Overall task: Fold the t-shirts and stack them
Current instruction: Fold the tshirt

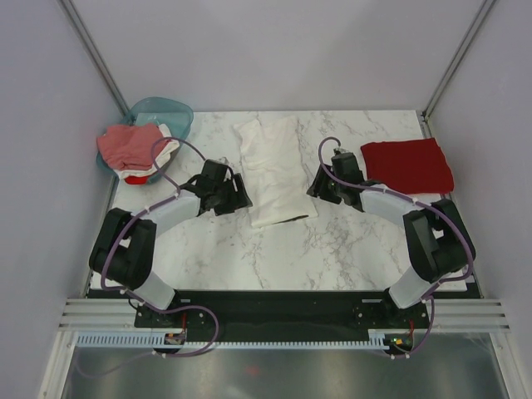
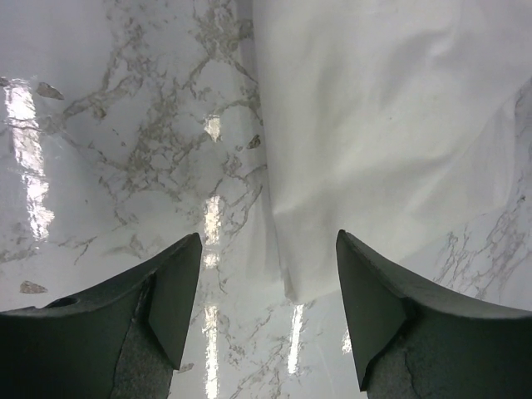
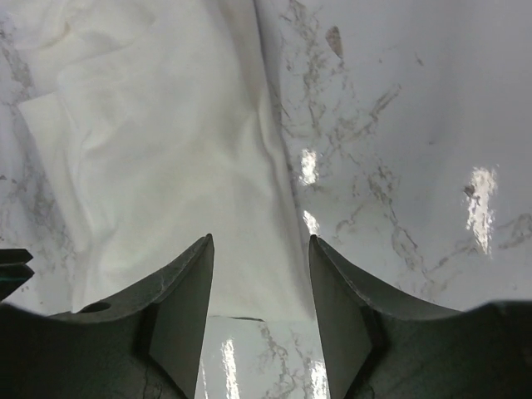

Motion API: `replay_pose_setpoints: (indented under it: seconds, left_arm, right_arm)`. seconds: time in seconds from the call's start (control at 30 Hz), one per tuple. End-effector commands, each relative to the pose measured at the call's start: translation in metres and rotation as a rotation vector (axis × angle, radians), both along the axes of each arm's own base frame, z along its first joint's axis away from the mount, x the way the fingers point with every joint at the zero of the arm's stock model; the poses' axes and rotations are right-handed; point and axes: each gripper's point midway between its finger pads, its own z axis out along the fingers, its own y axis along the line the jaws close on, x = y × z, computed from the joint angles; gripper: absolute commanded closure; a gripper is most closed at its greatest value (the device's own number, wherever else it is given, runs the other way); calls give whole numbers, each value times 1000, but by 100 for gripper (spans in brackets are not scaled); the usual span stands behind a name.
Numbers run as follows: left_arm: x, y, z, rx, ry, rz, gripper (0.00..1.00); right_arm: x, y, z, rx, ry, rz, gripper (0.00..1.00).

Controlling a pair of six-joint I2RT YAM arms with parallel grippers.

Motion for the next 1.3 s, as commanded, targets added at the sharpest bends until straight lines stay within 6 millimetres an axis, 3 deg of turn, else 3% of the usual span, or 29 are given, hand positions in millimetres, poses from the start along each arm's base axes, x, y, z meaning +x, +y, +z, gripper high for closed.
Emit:
replay_pose_setpoints:
  seconds: [0.0,0.27,0.5,0.73,0.83,1.03,1.27]
  left_arm:
    - [2,-10,12,-27,-50,-62,26]
    - [-12,-20,8,-36,-19,-89,28]
    - [-25,-15,2,-32,-3,-86,28]
    - [-42,-12,-10,-29,22,-105,29]
    - [-49,-10,-13,-26,26,-106,29]
    - [-55,-1,-15,-5,13,-90,30]
    - [-64,-12,-20,-61,57,-132,35]
  right_arm:
    - [-12,-15,-11,-69,28,-27,43]
    - [-40,-13,-37,-77,100,14,49]
    - [-60,7,-48,-25,123,99,60]
    - [-78,20,-47,-7,119,153,99]
    - [-88,17,-45,-11,110,155,100]
    - [-85,25,-37,21,80,169,100]
    - [-86,29,-36,15,76,176,100]
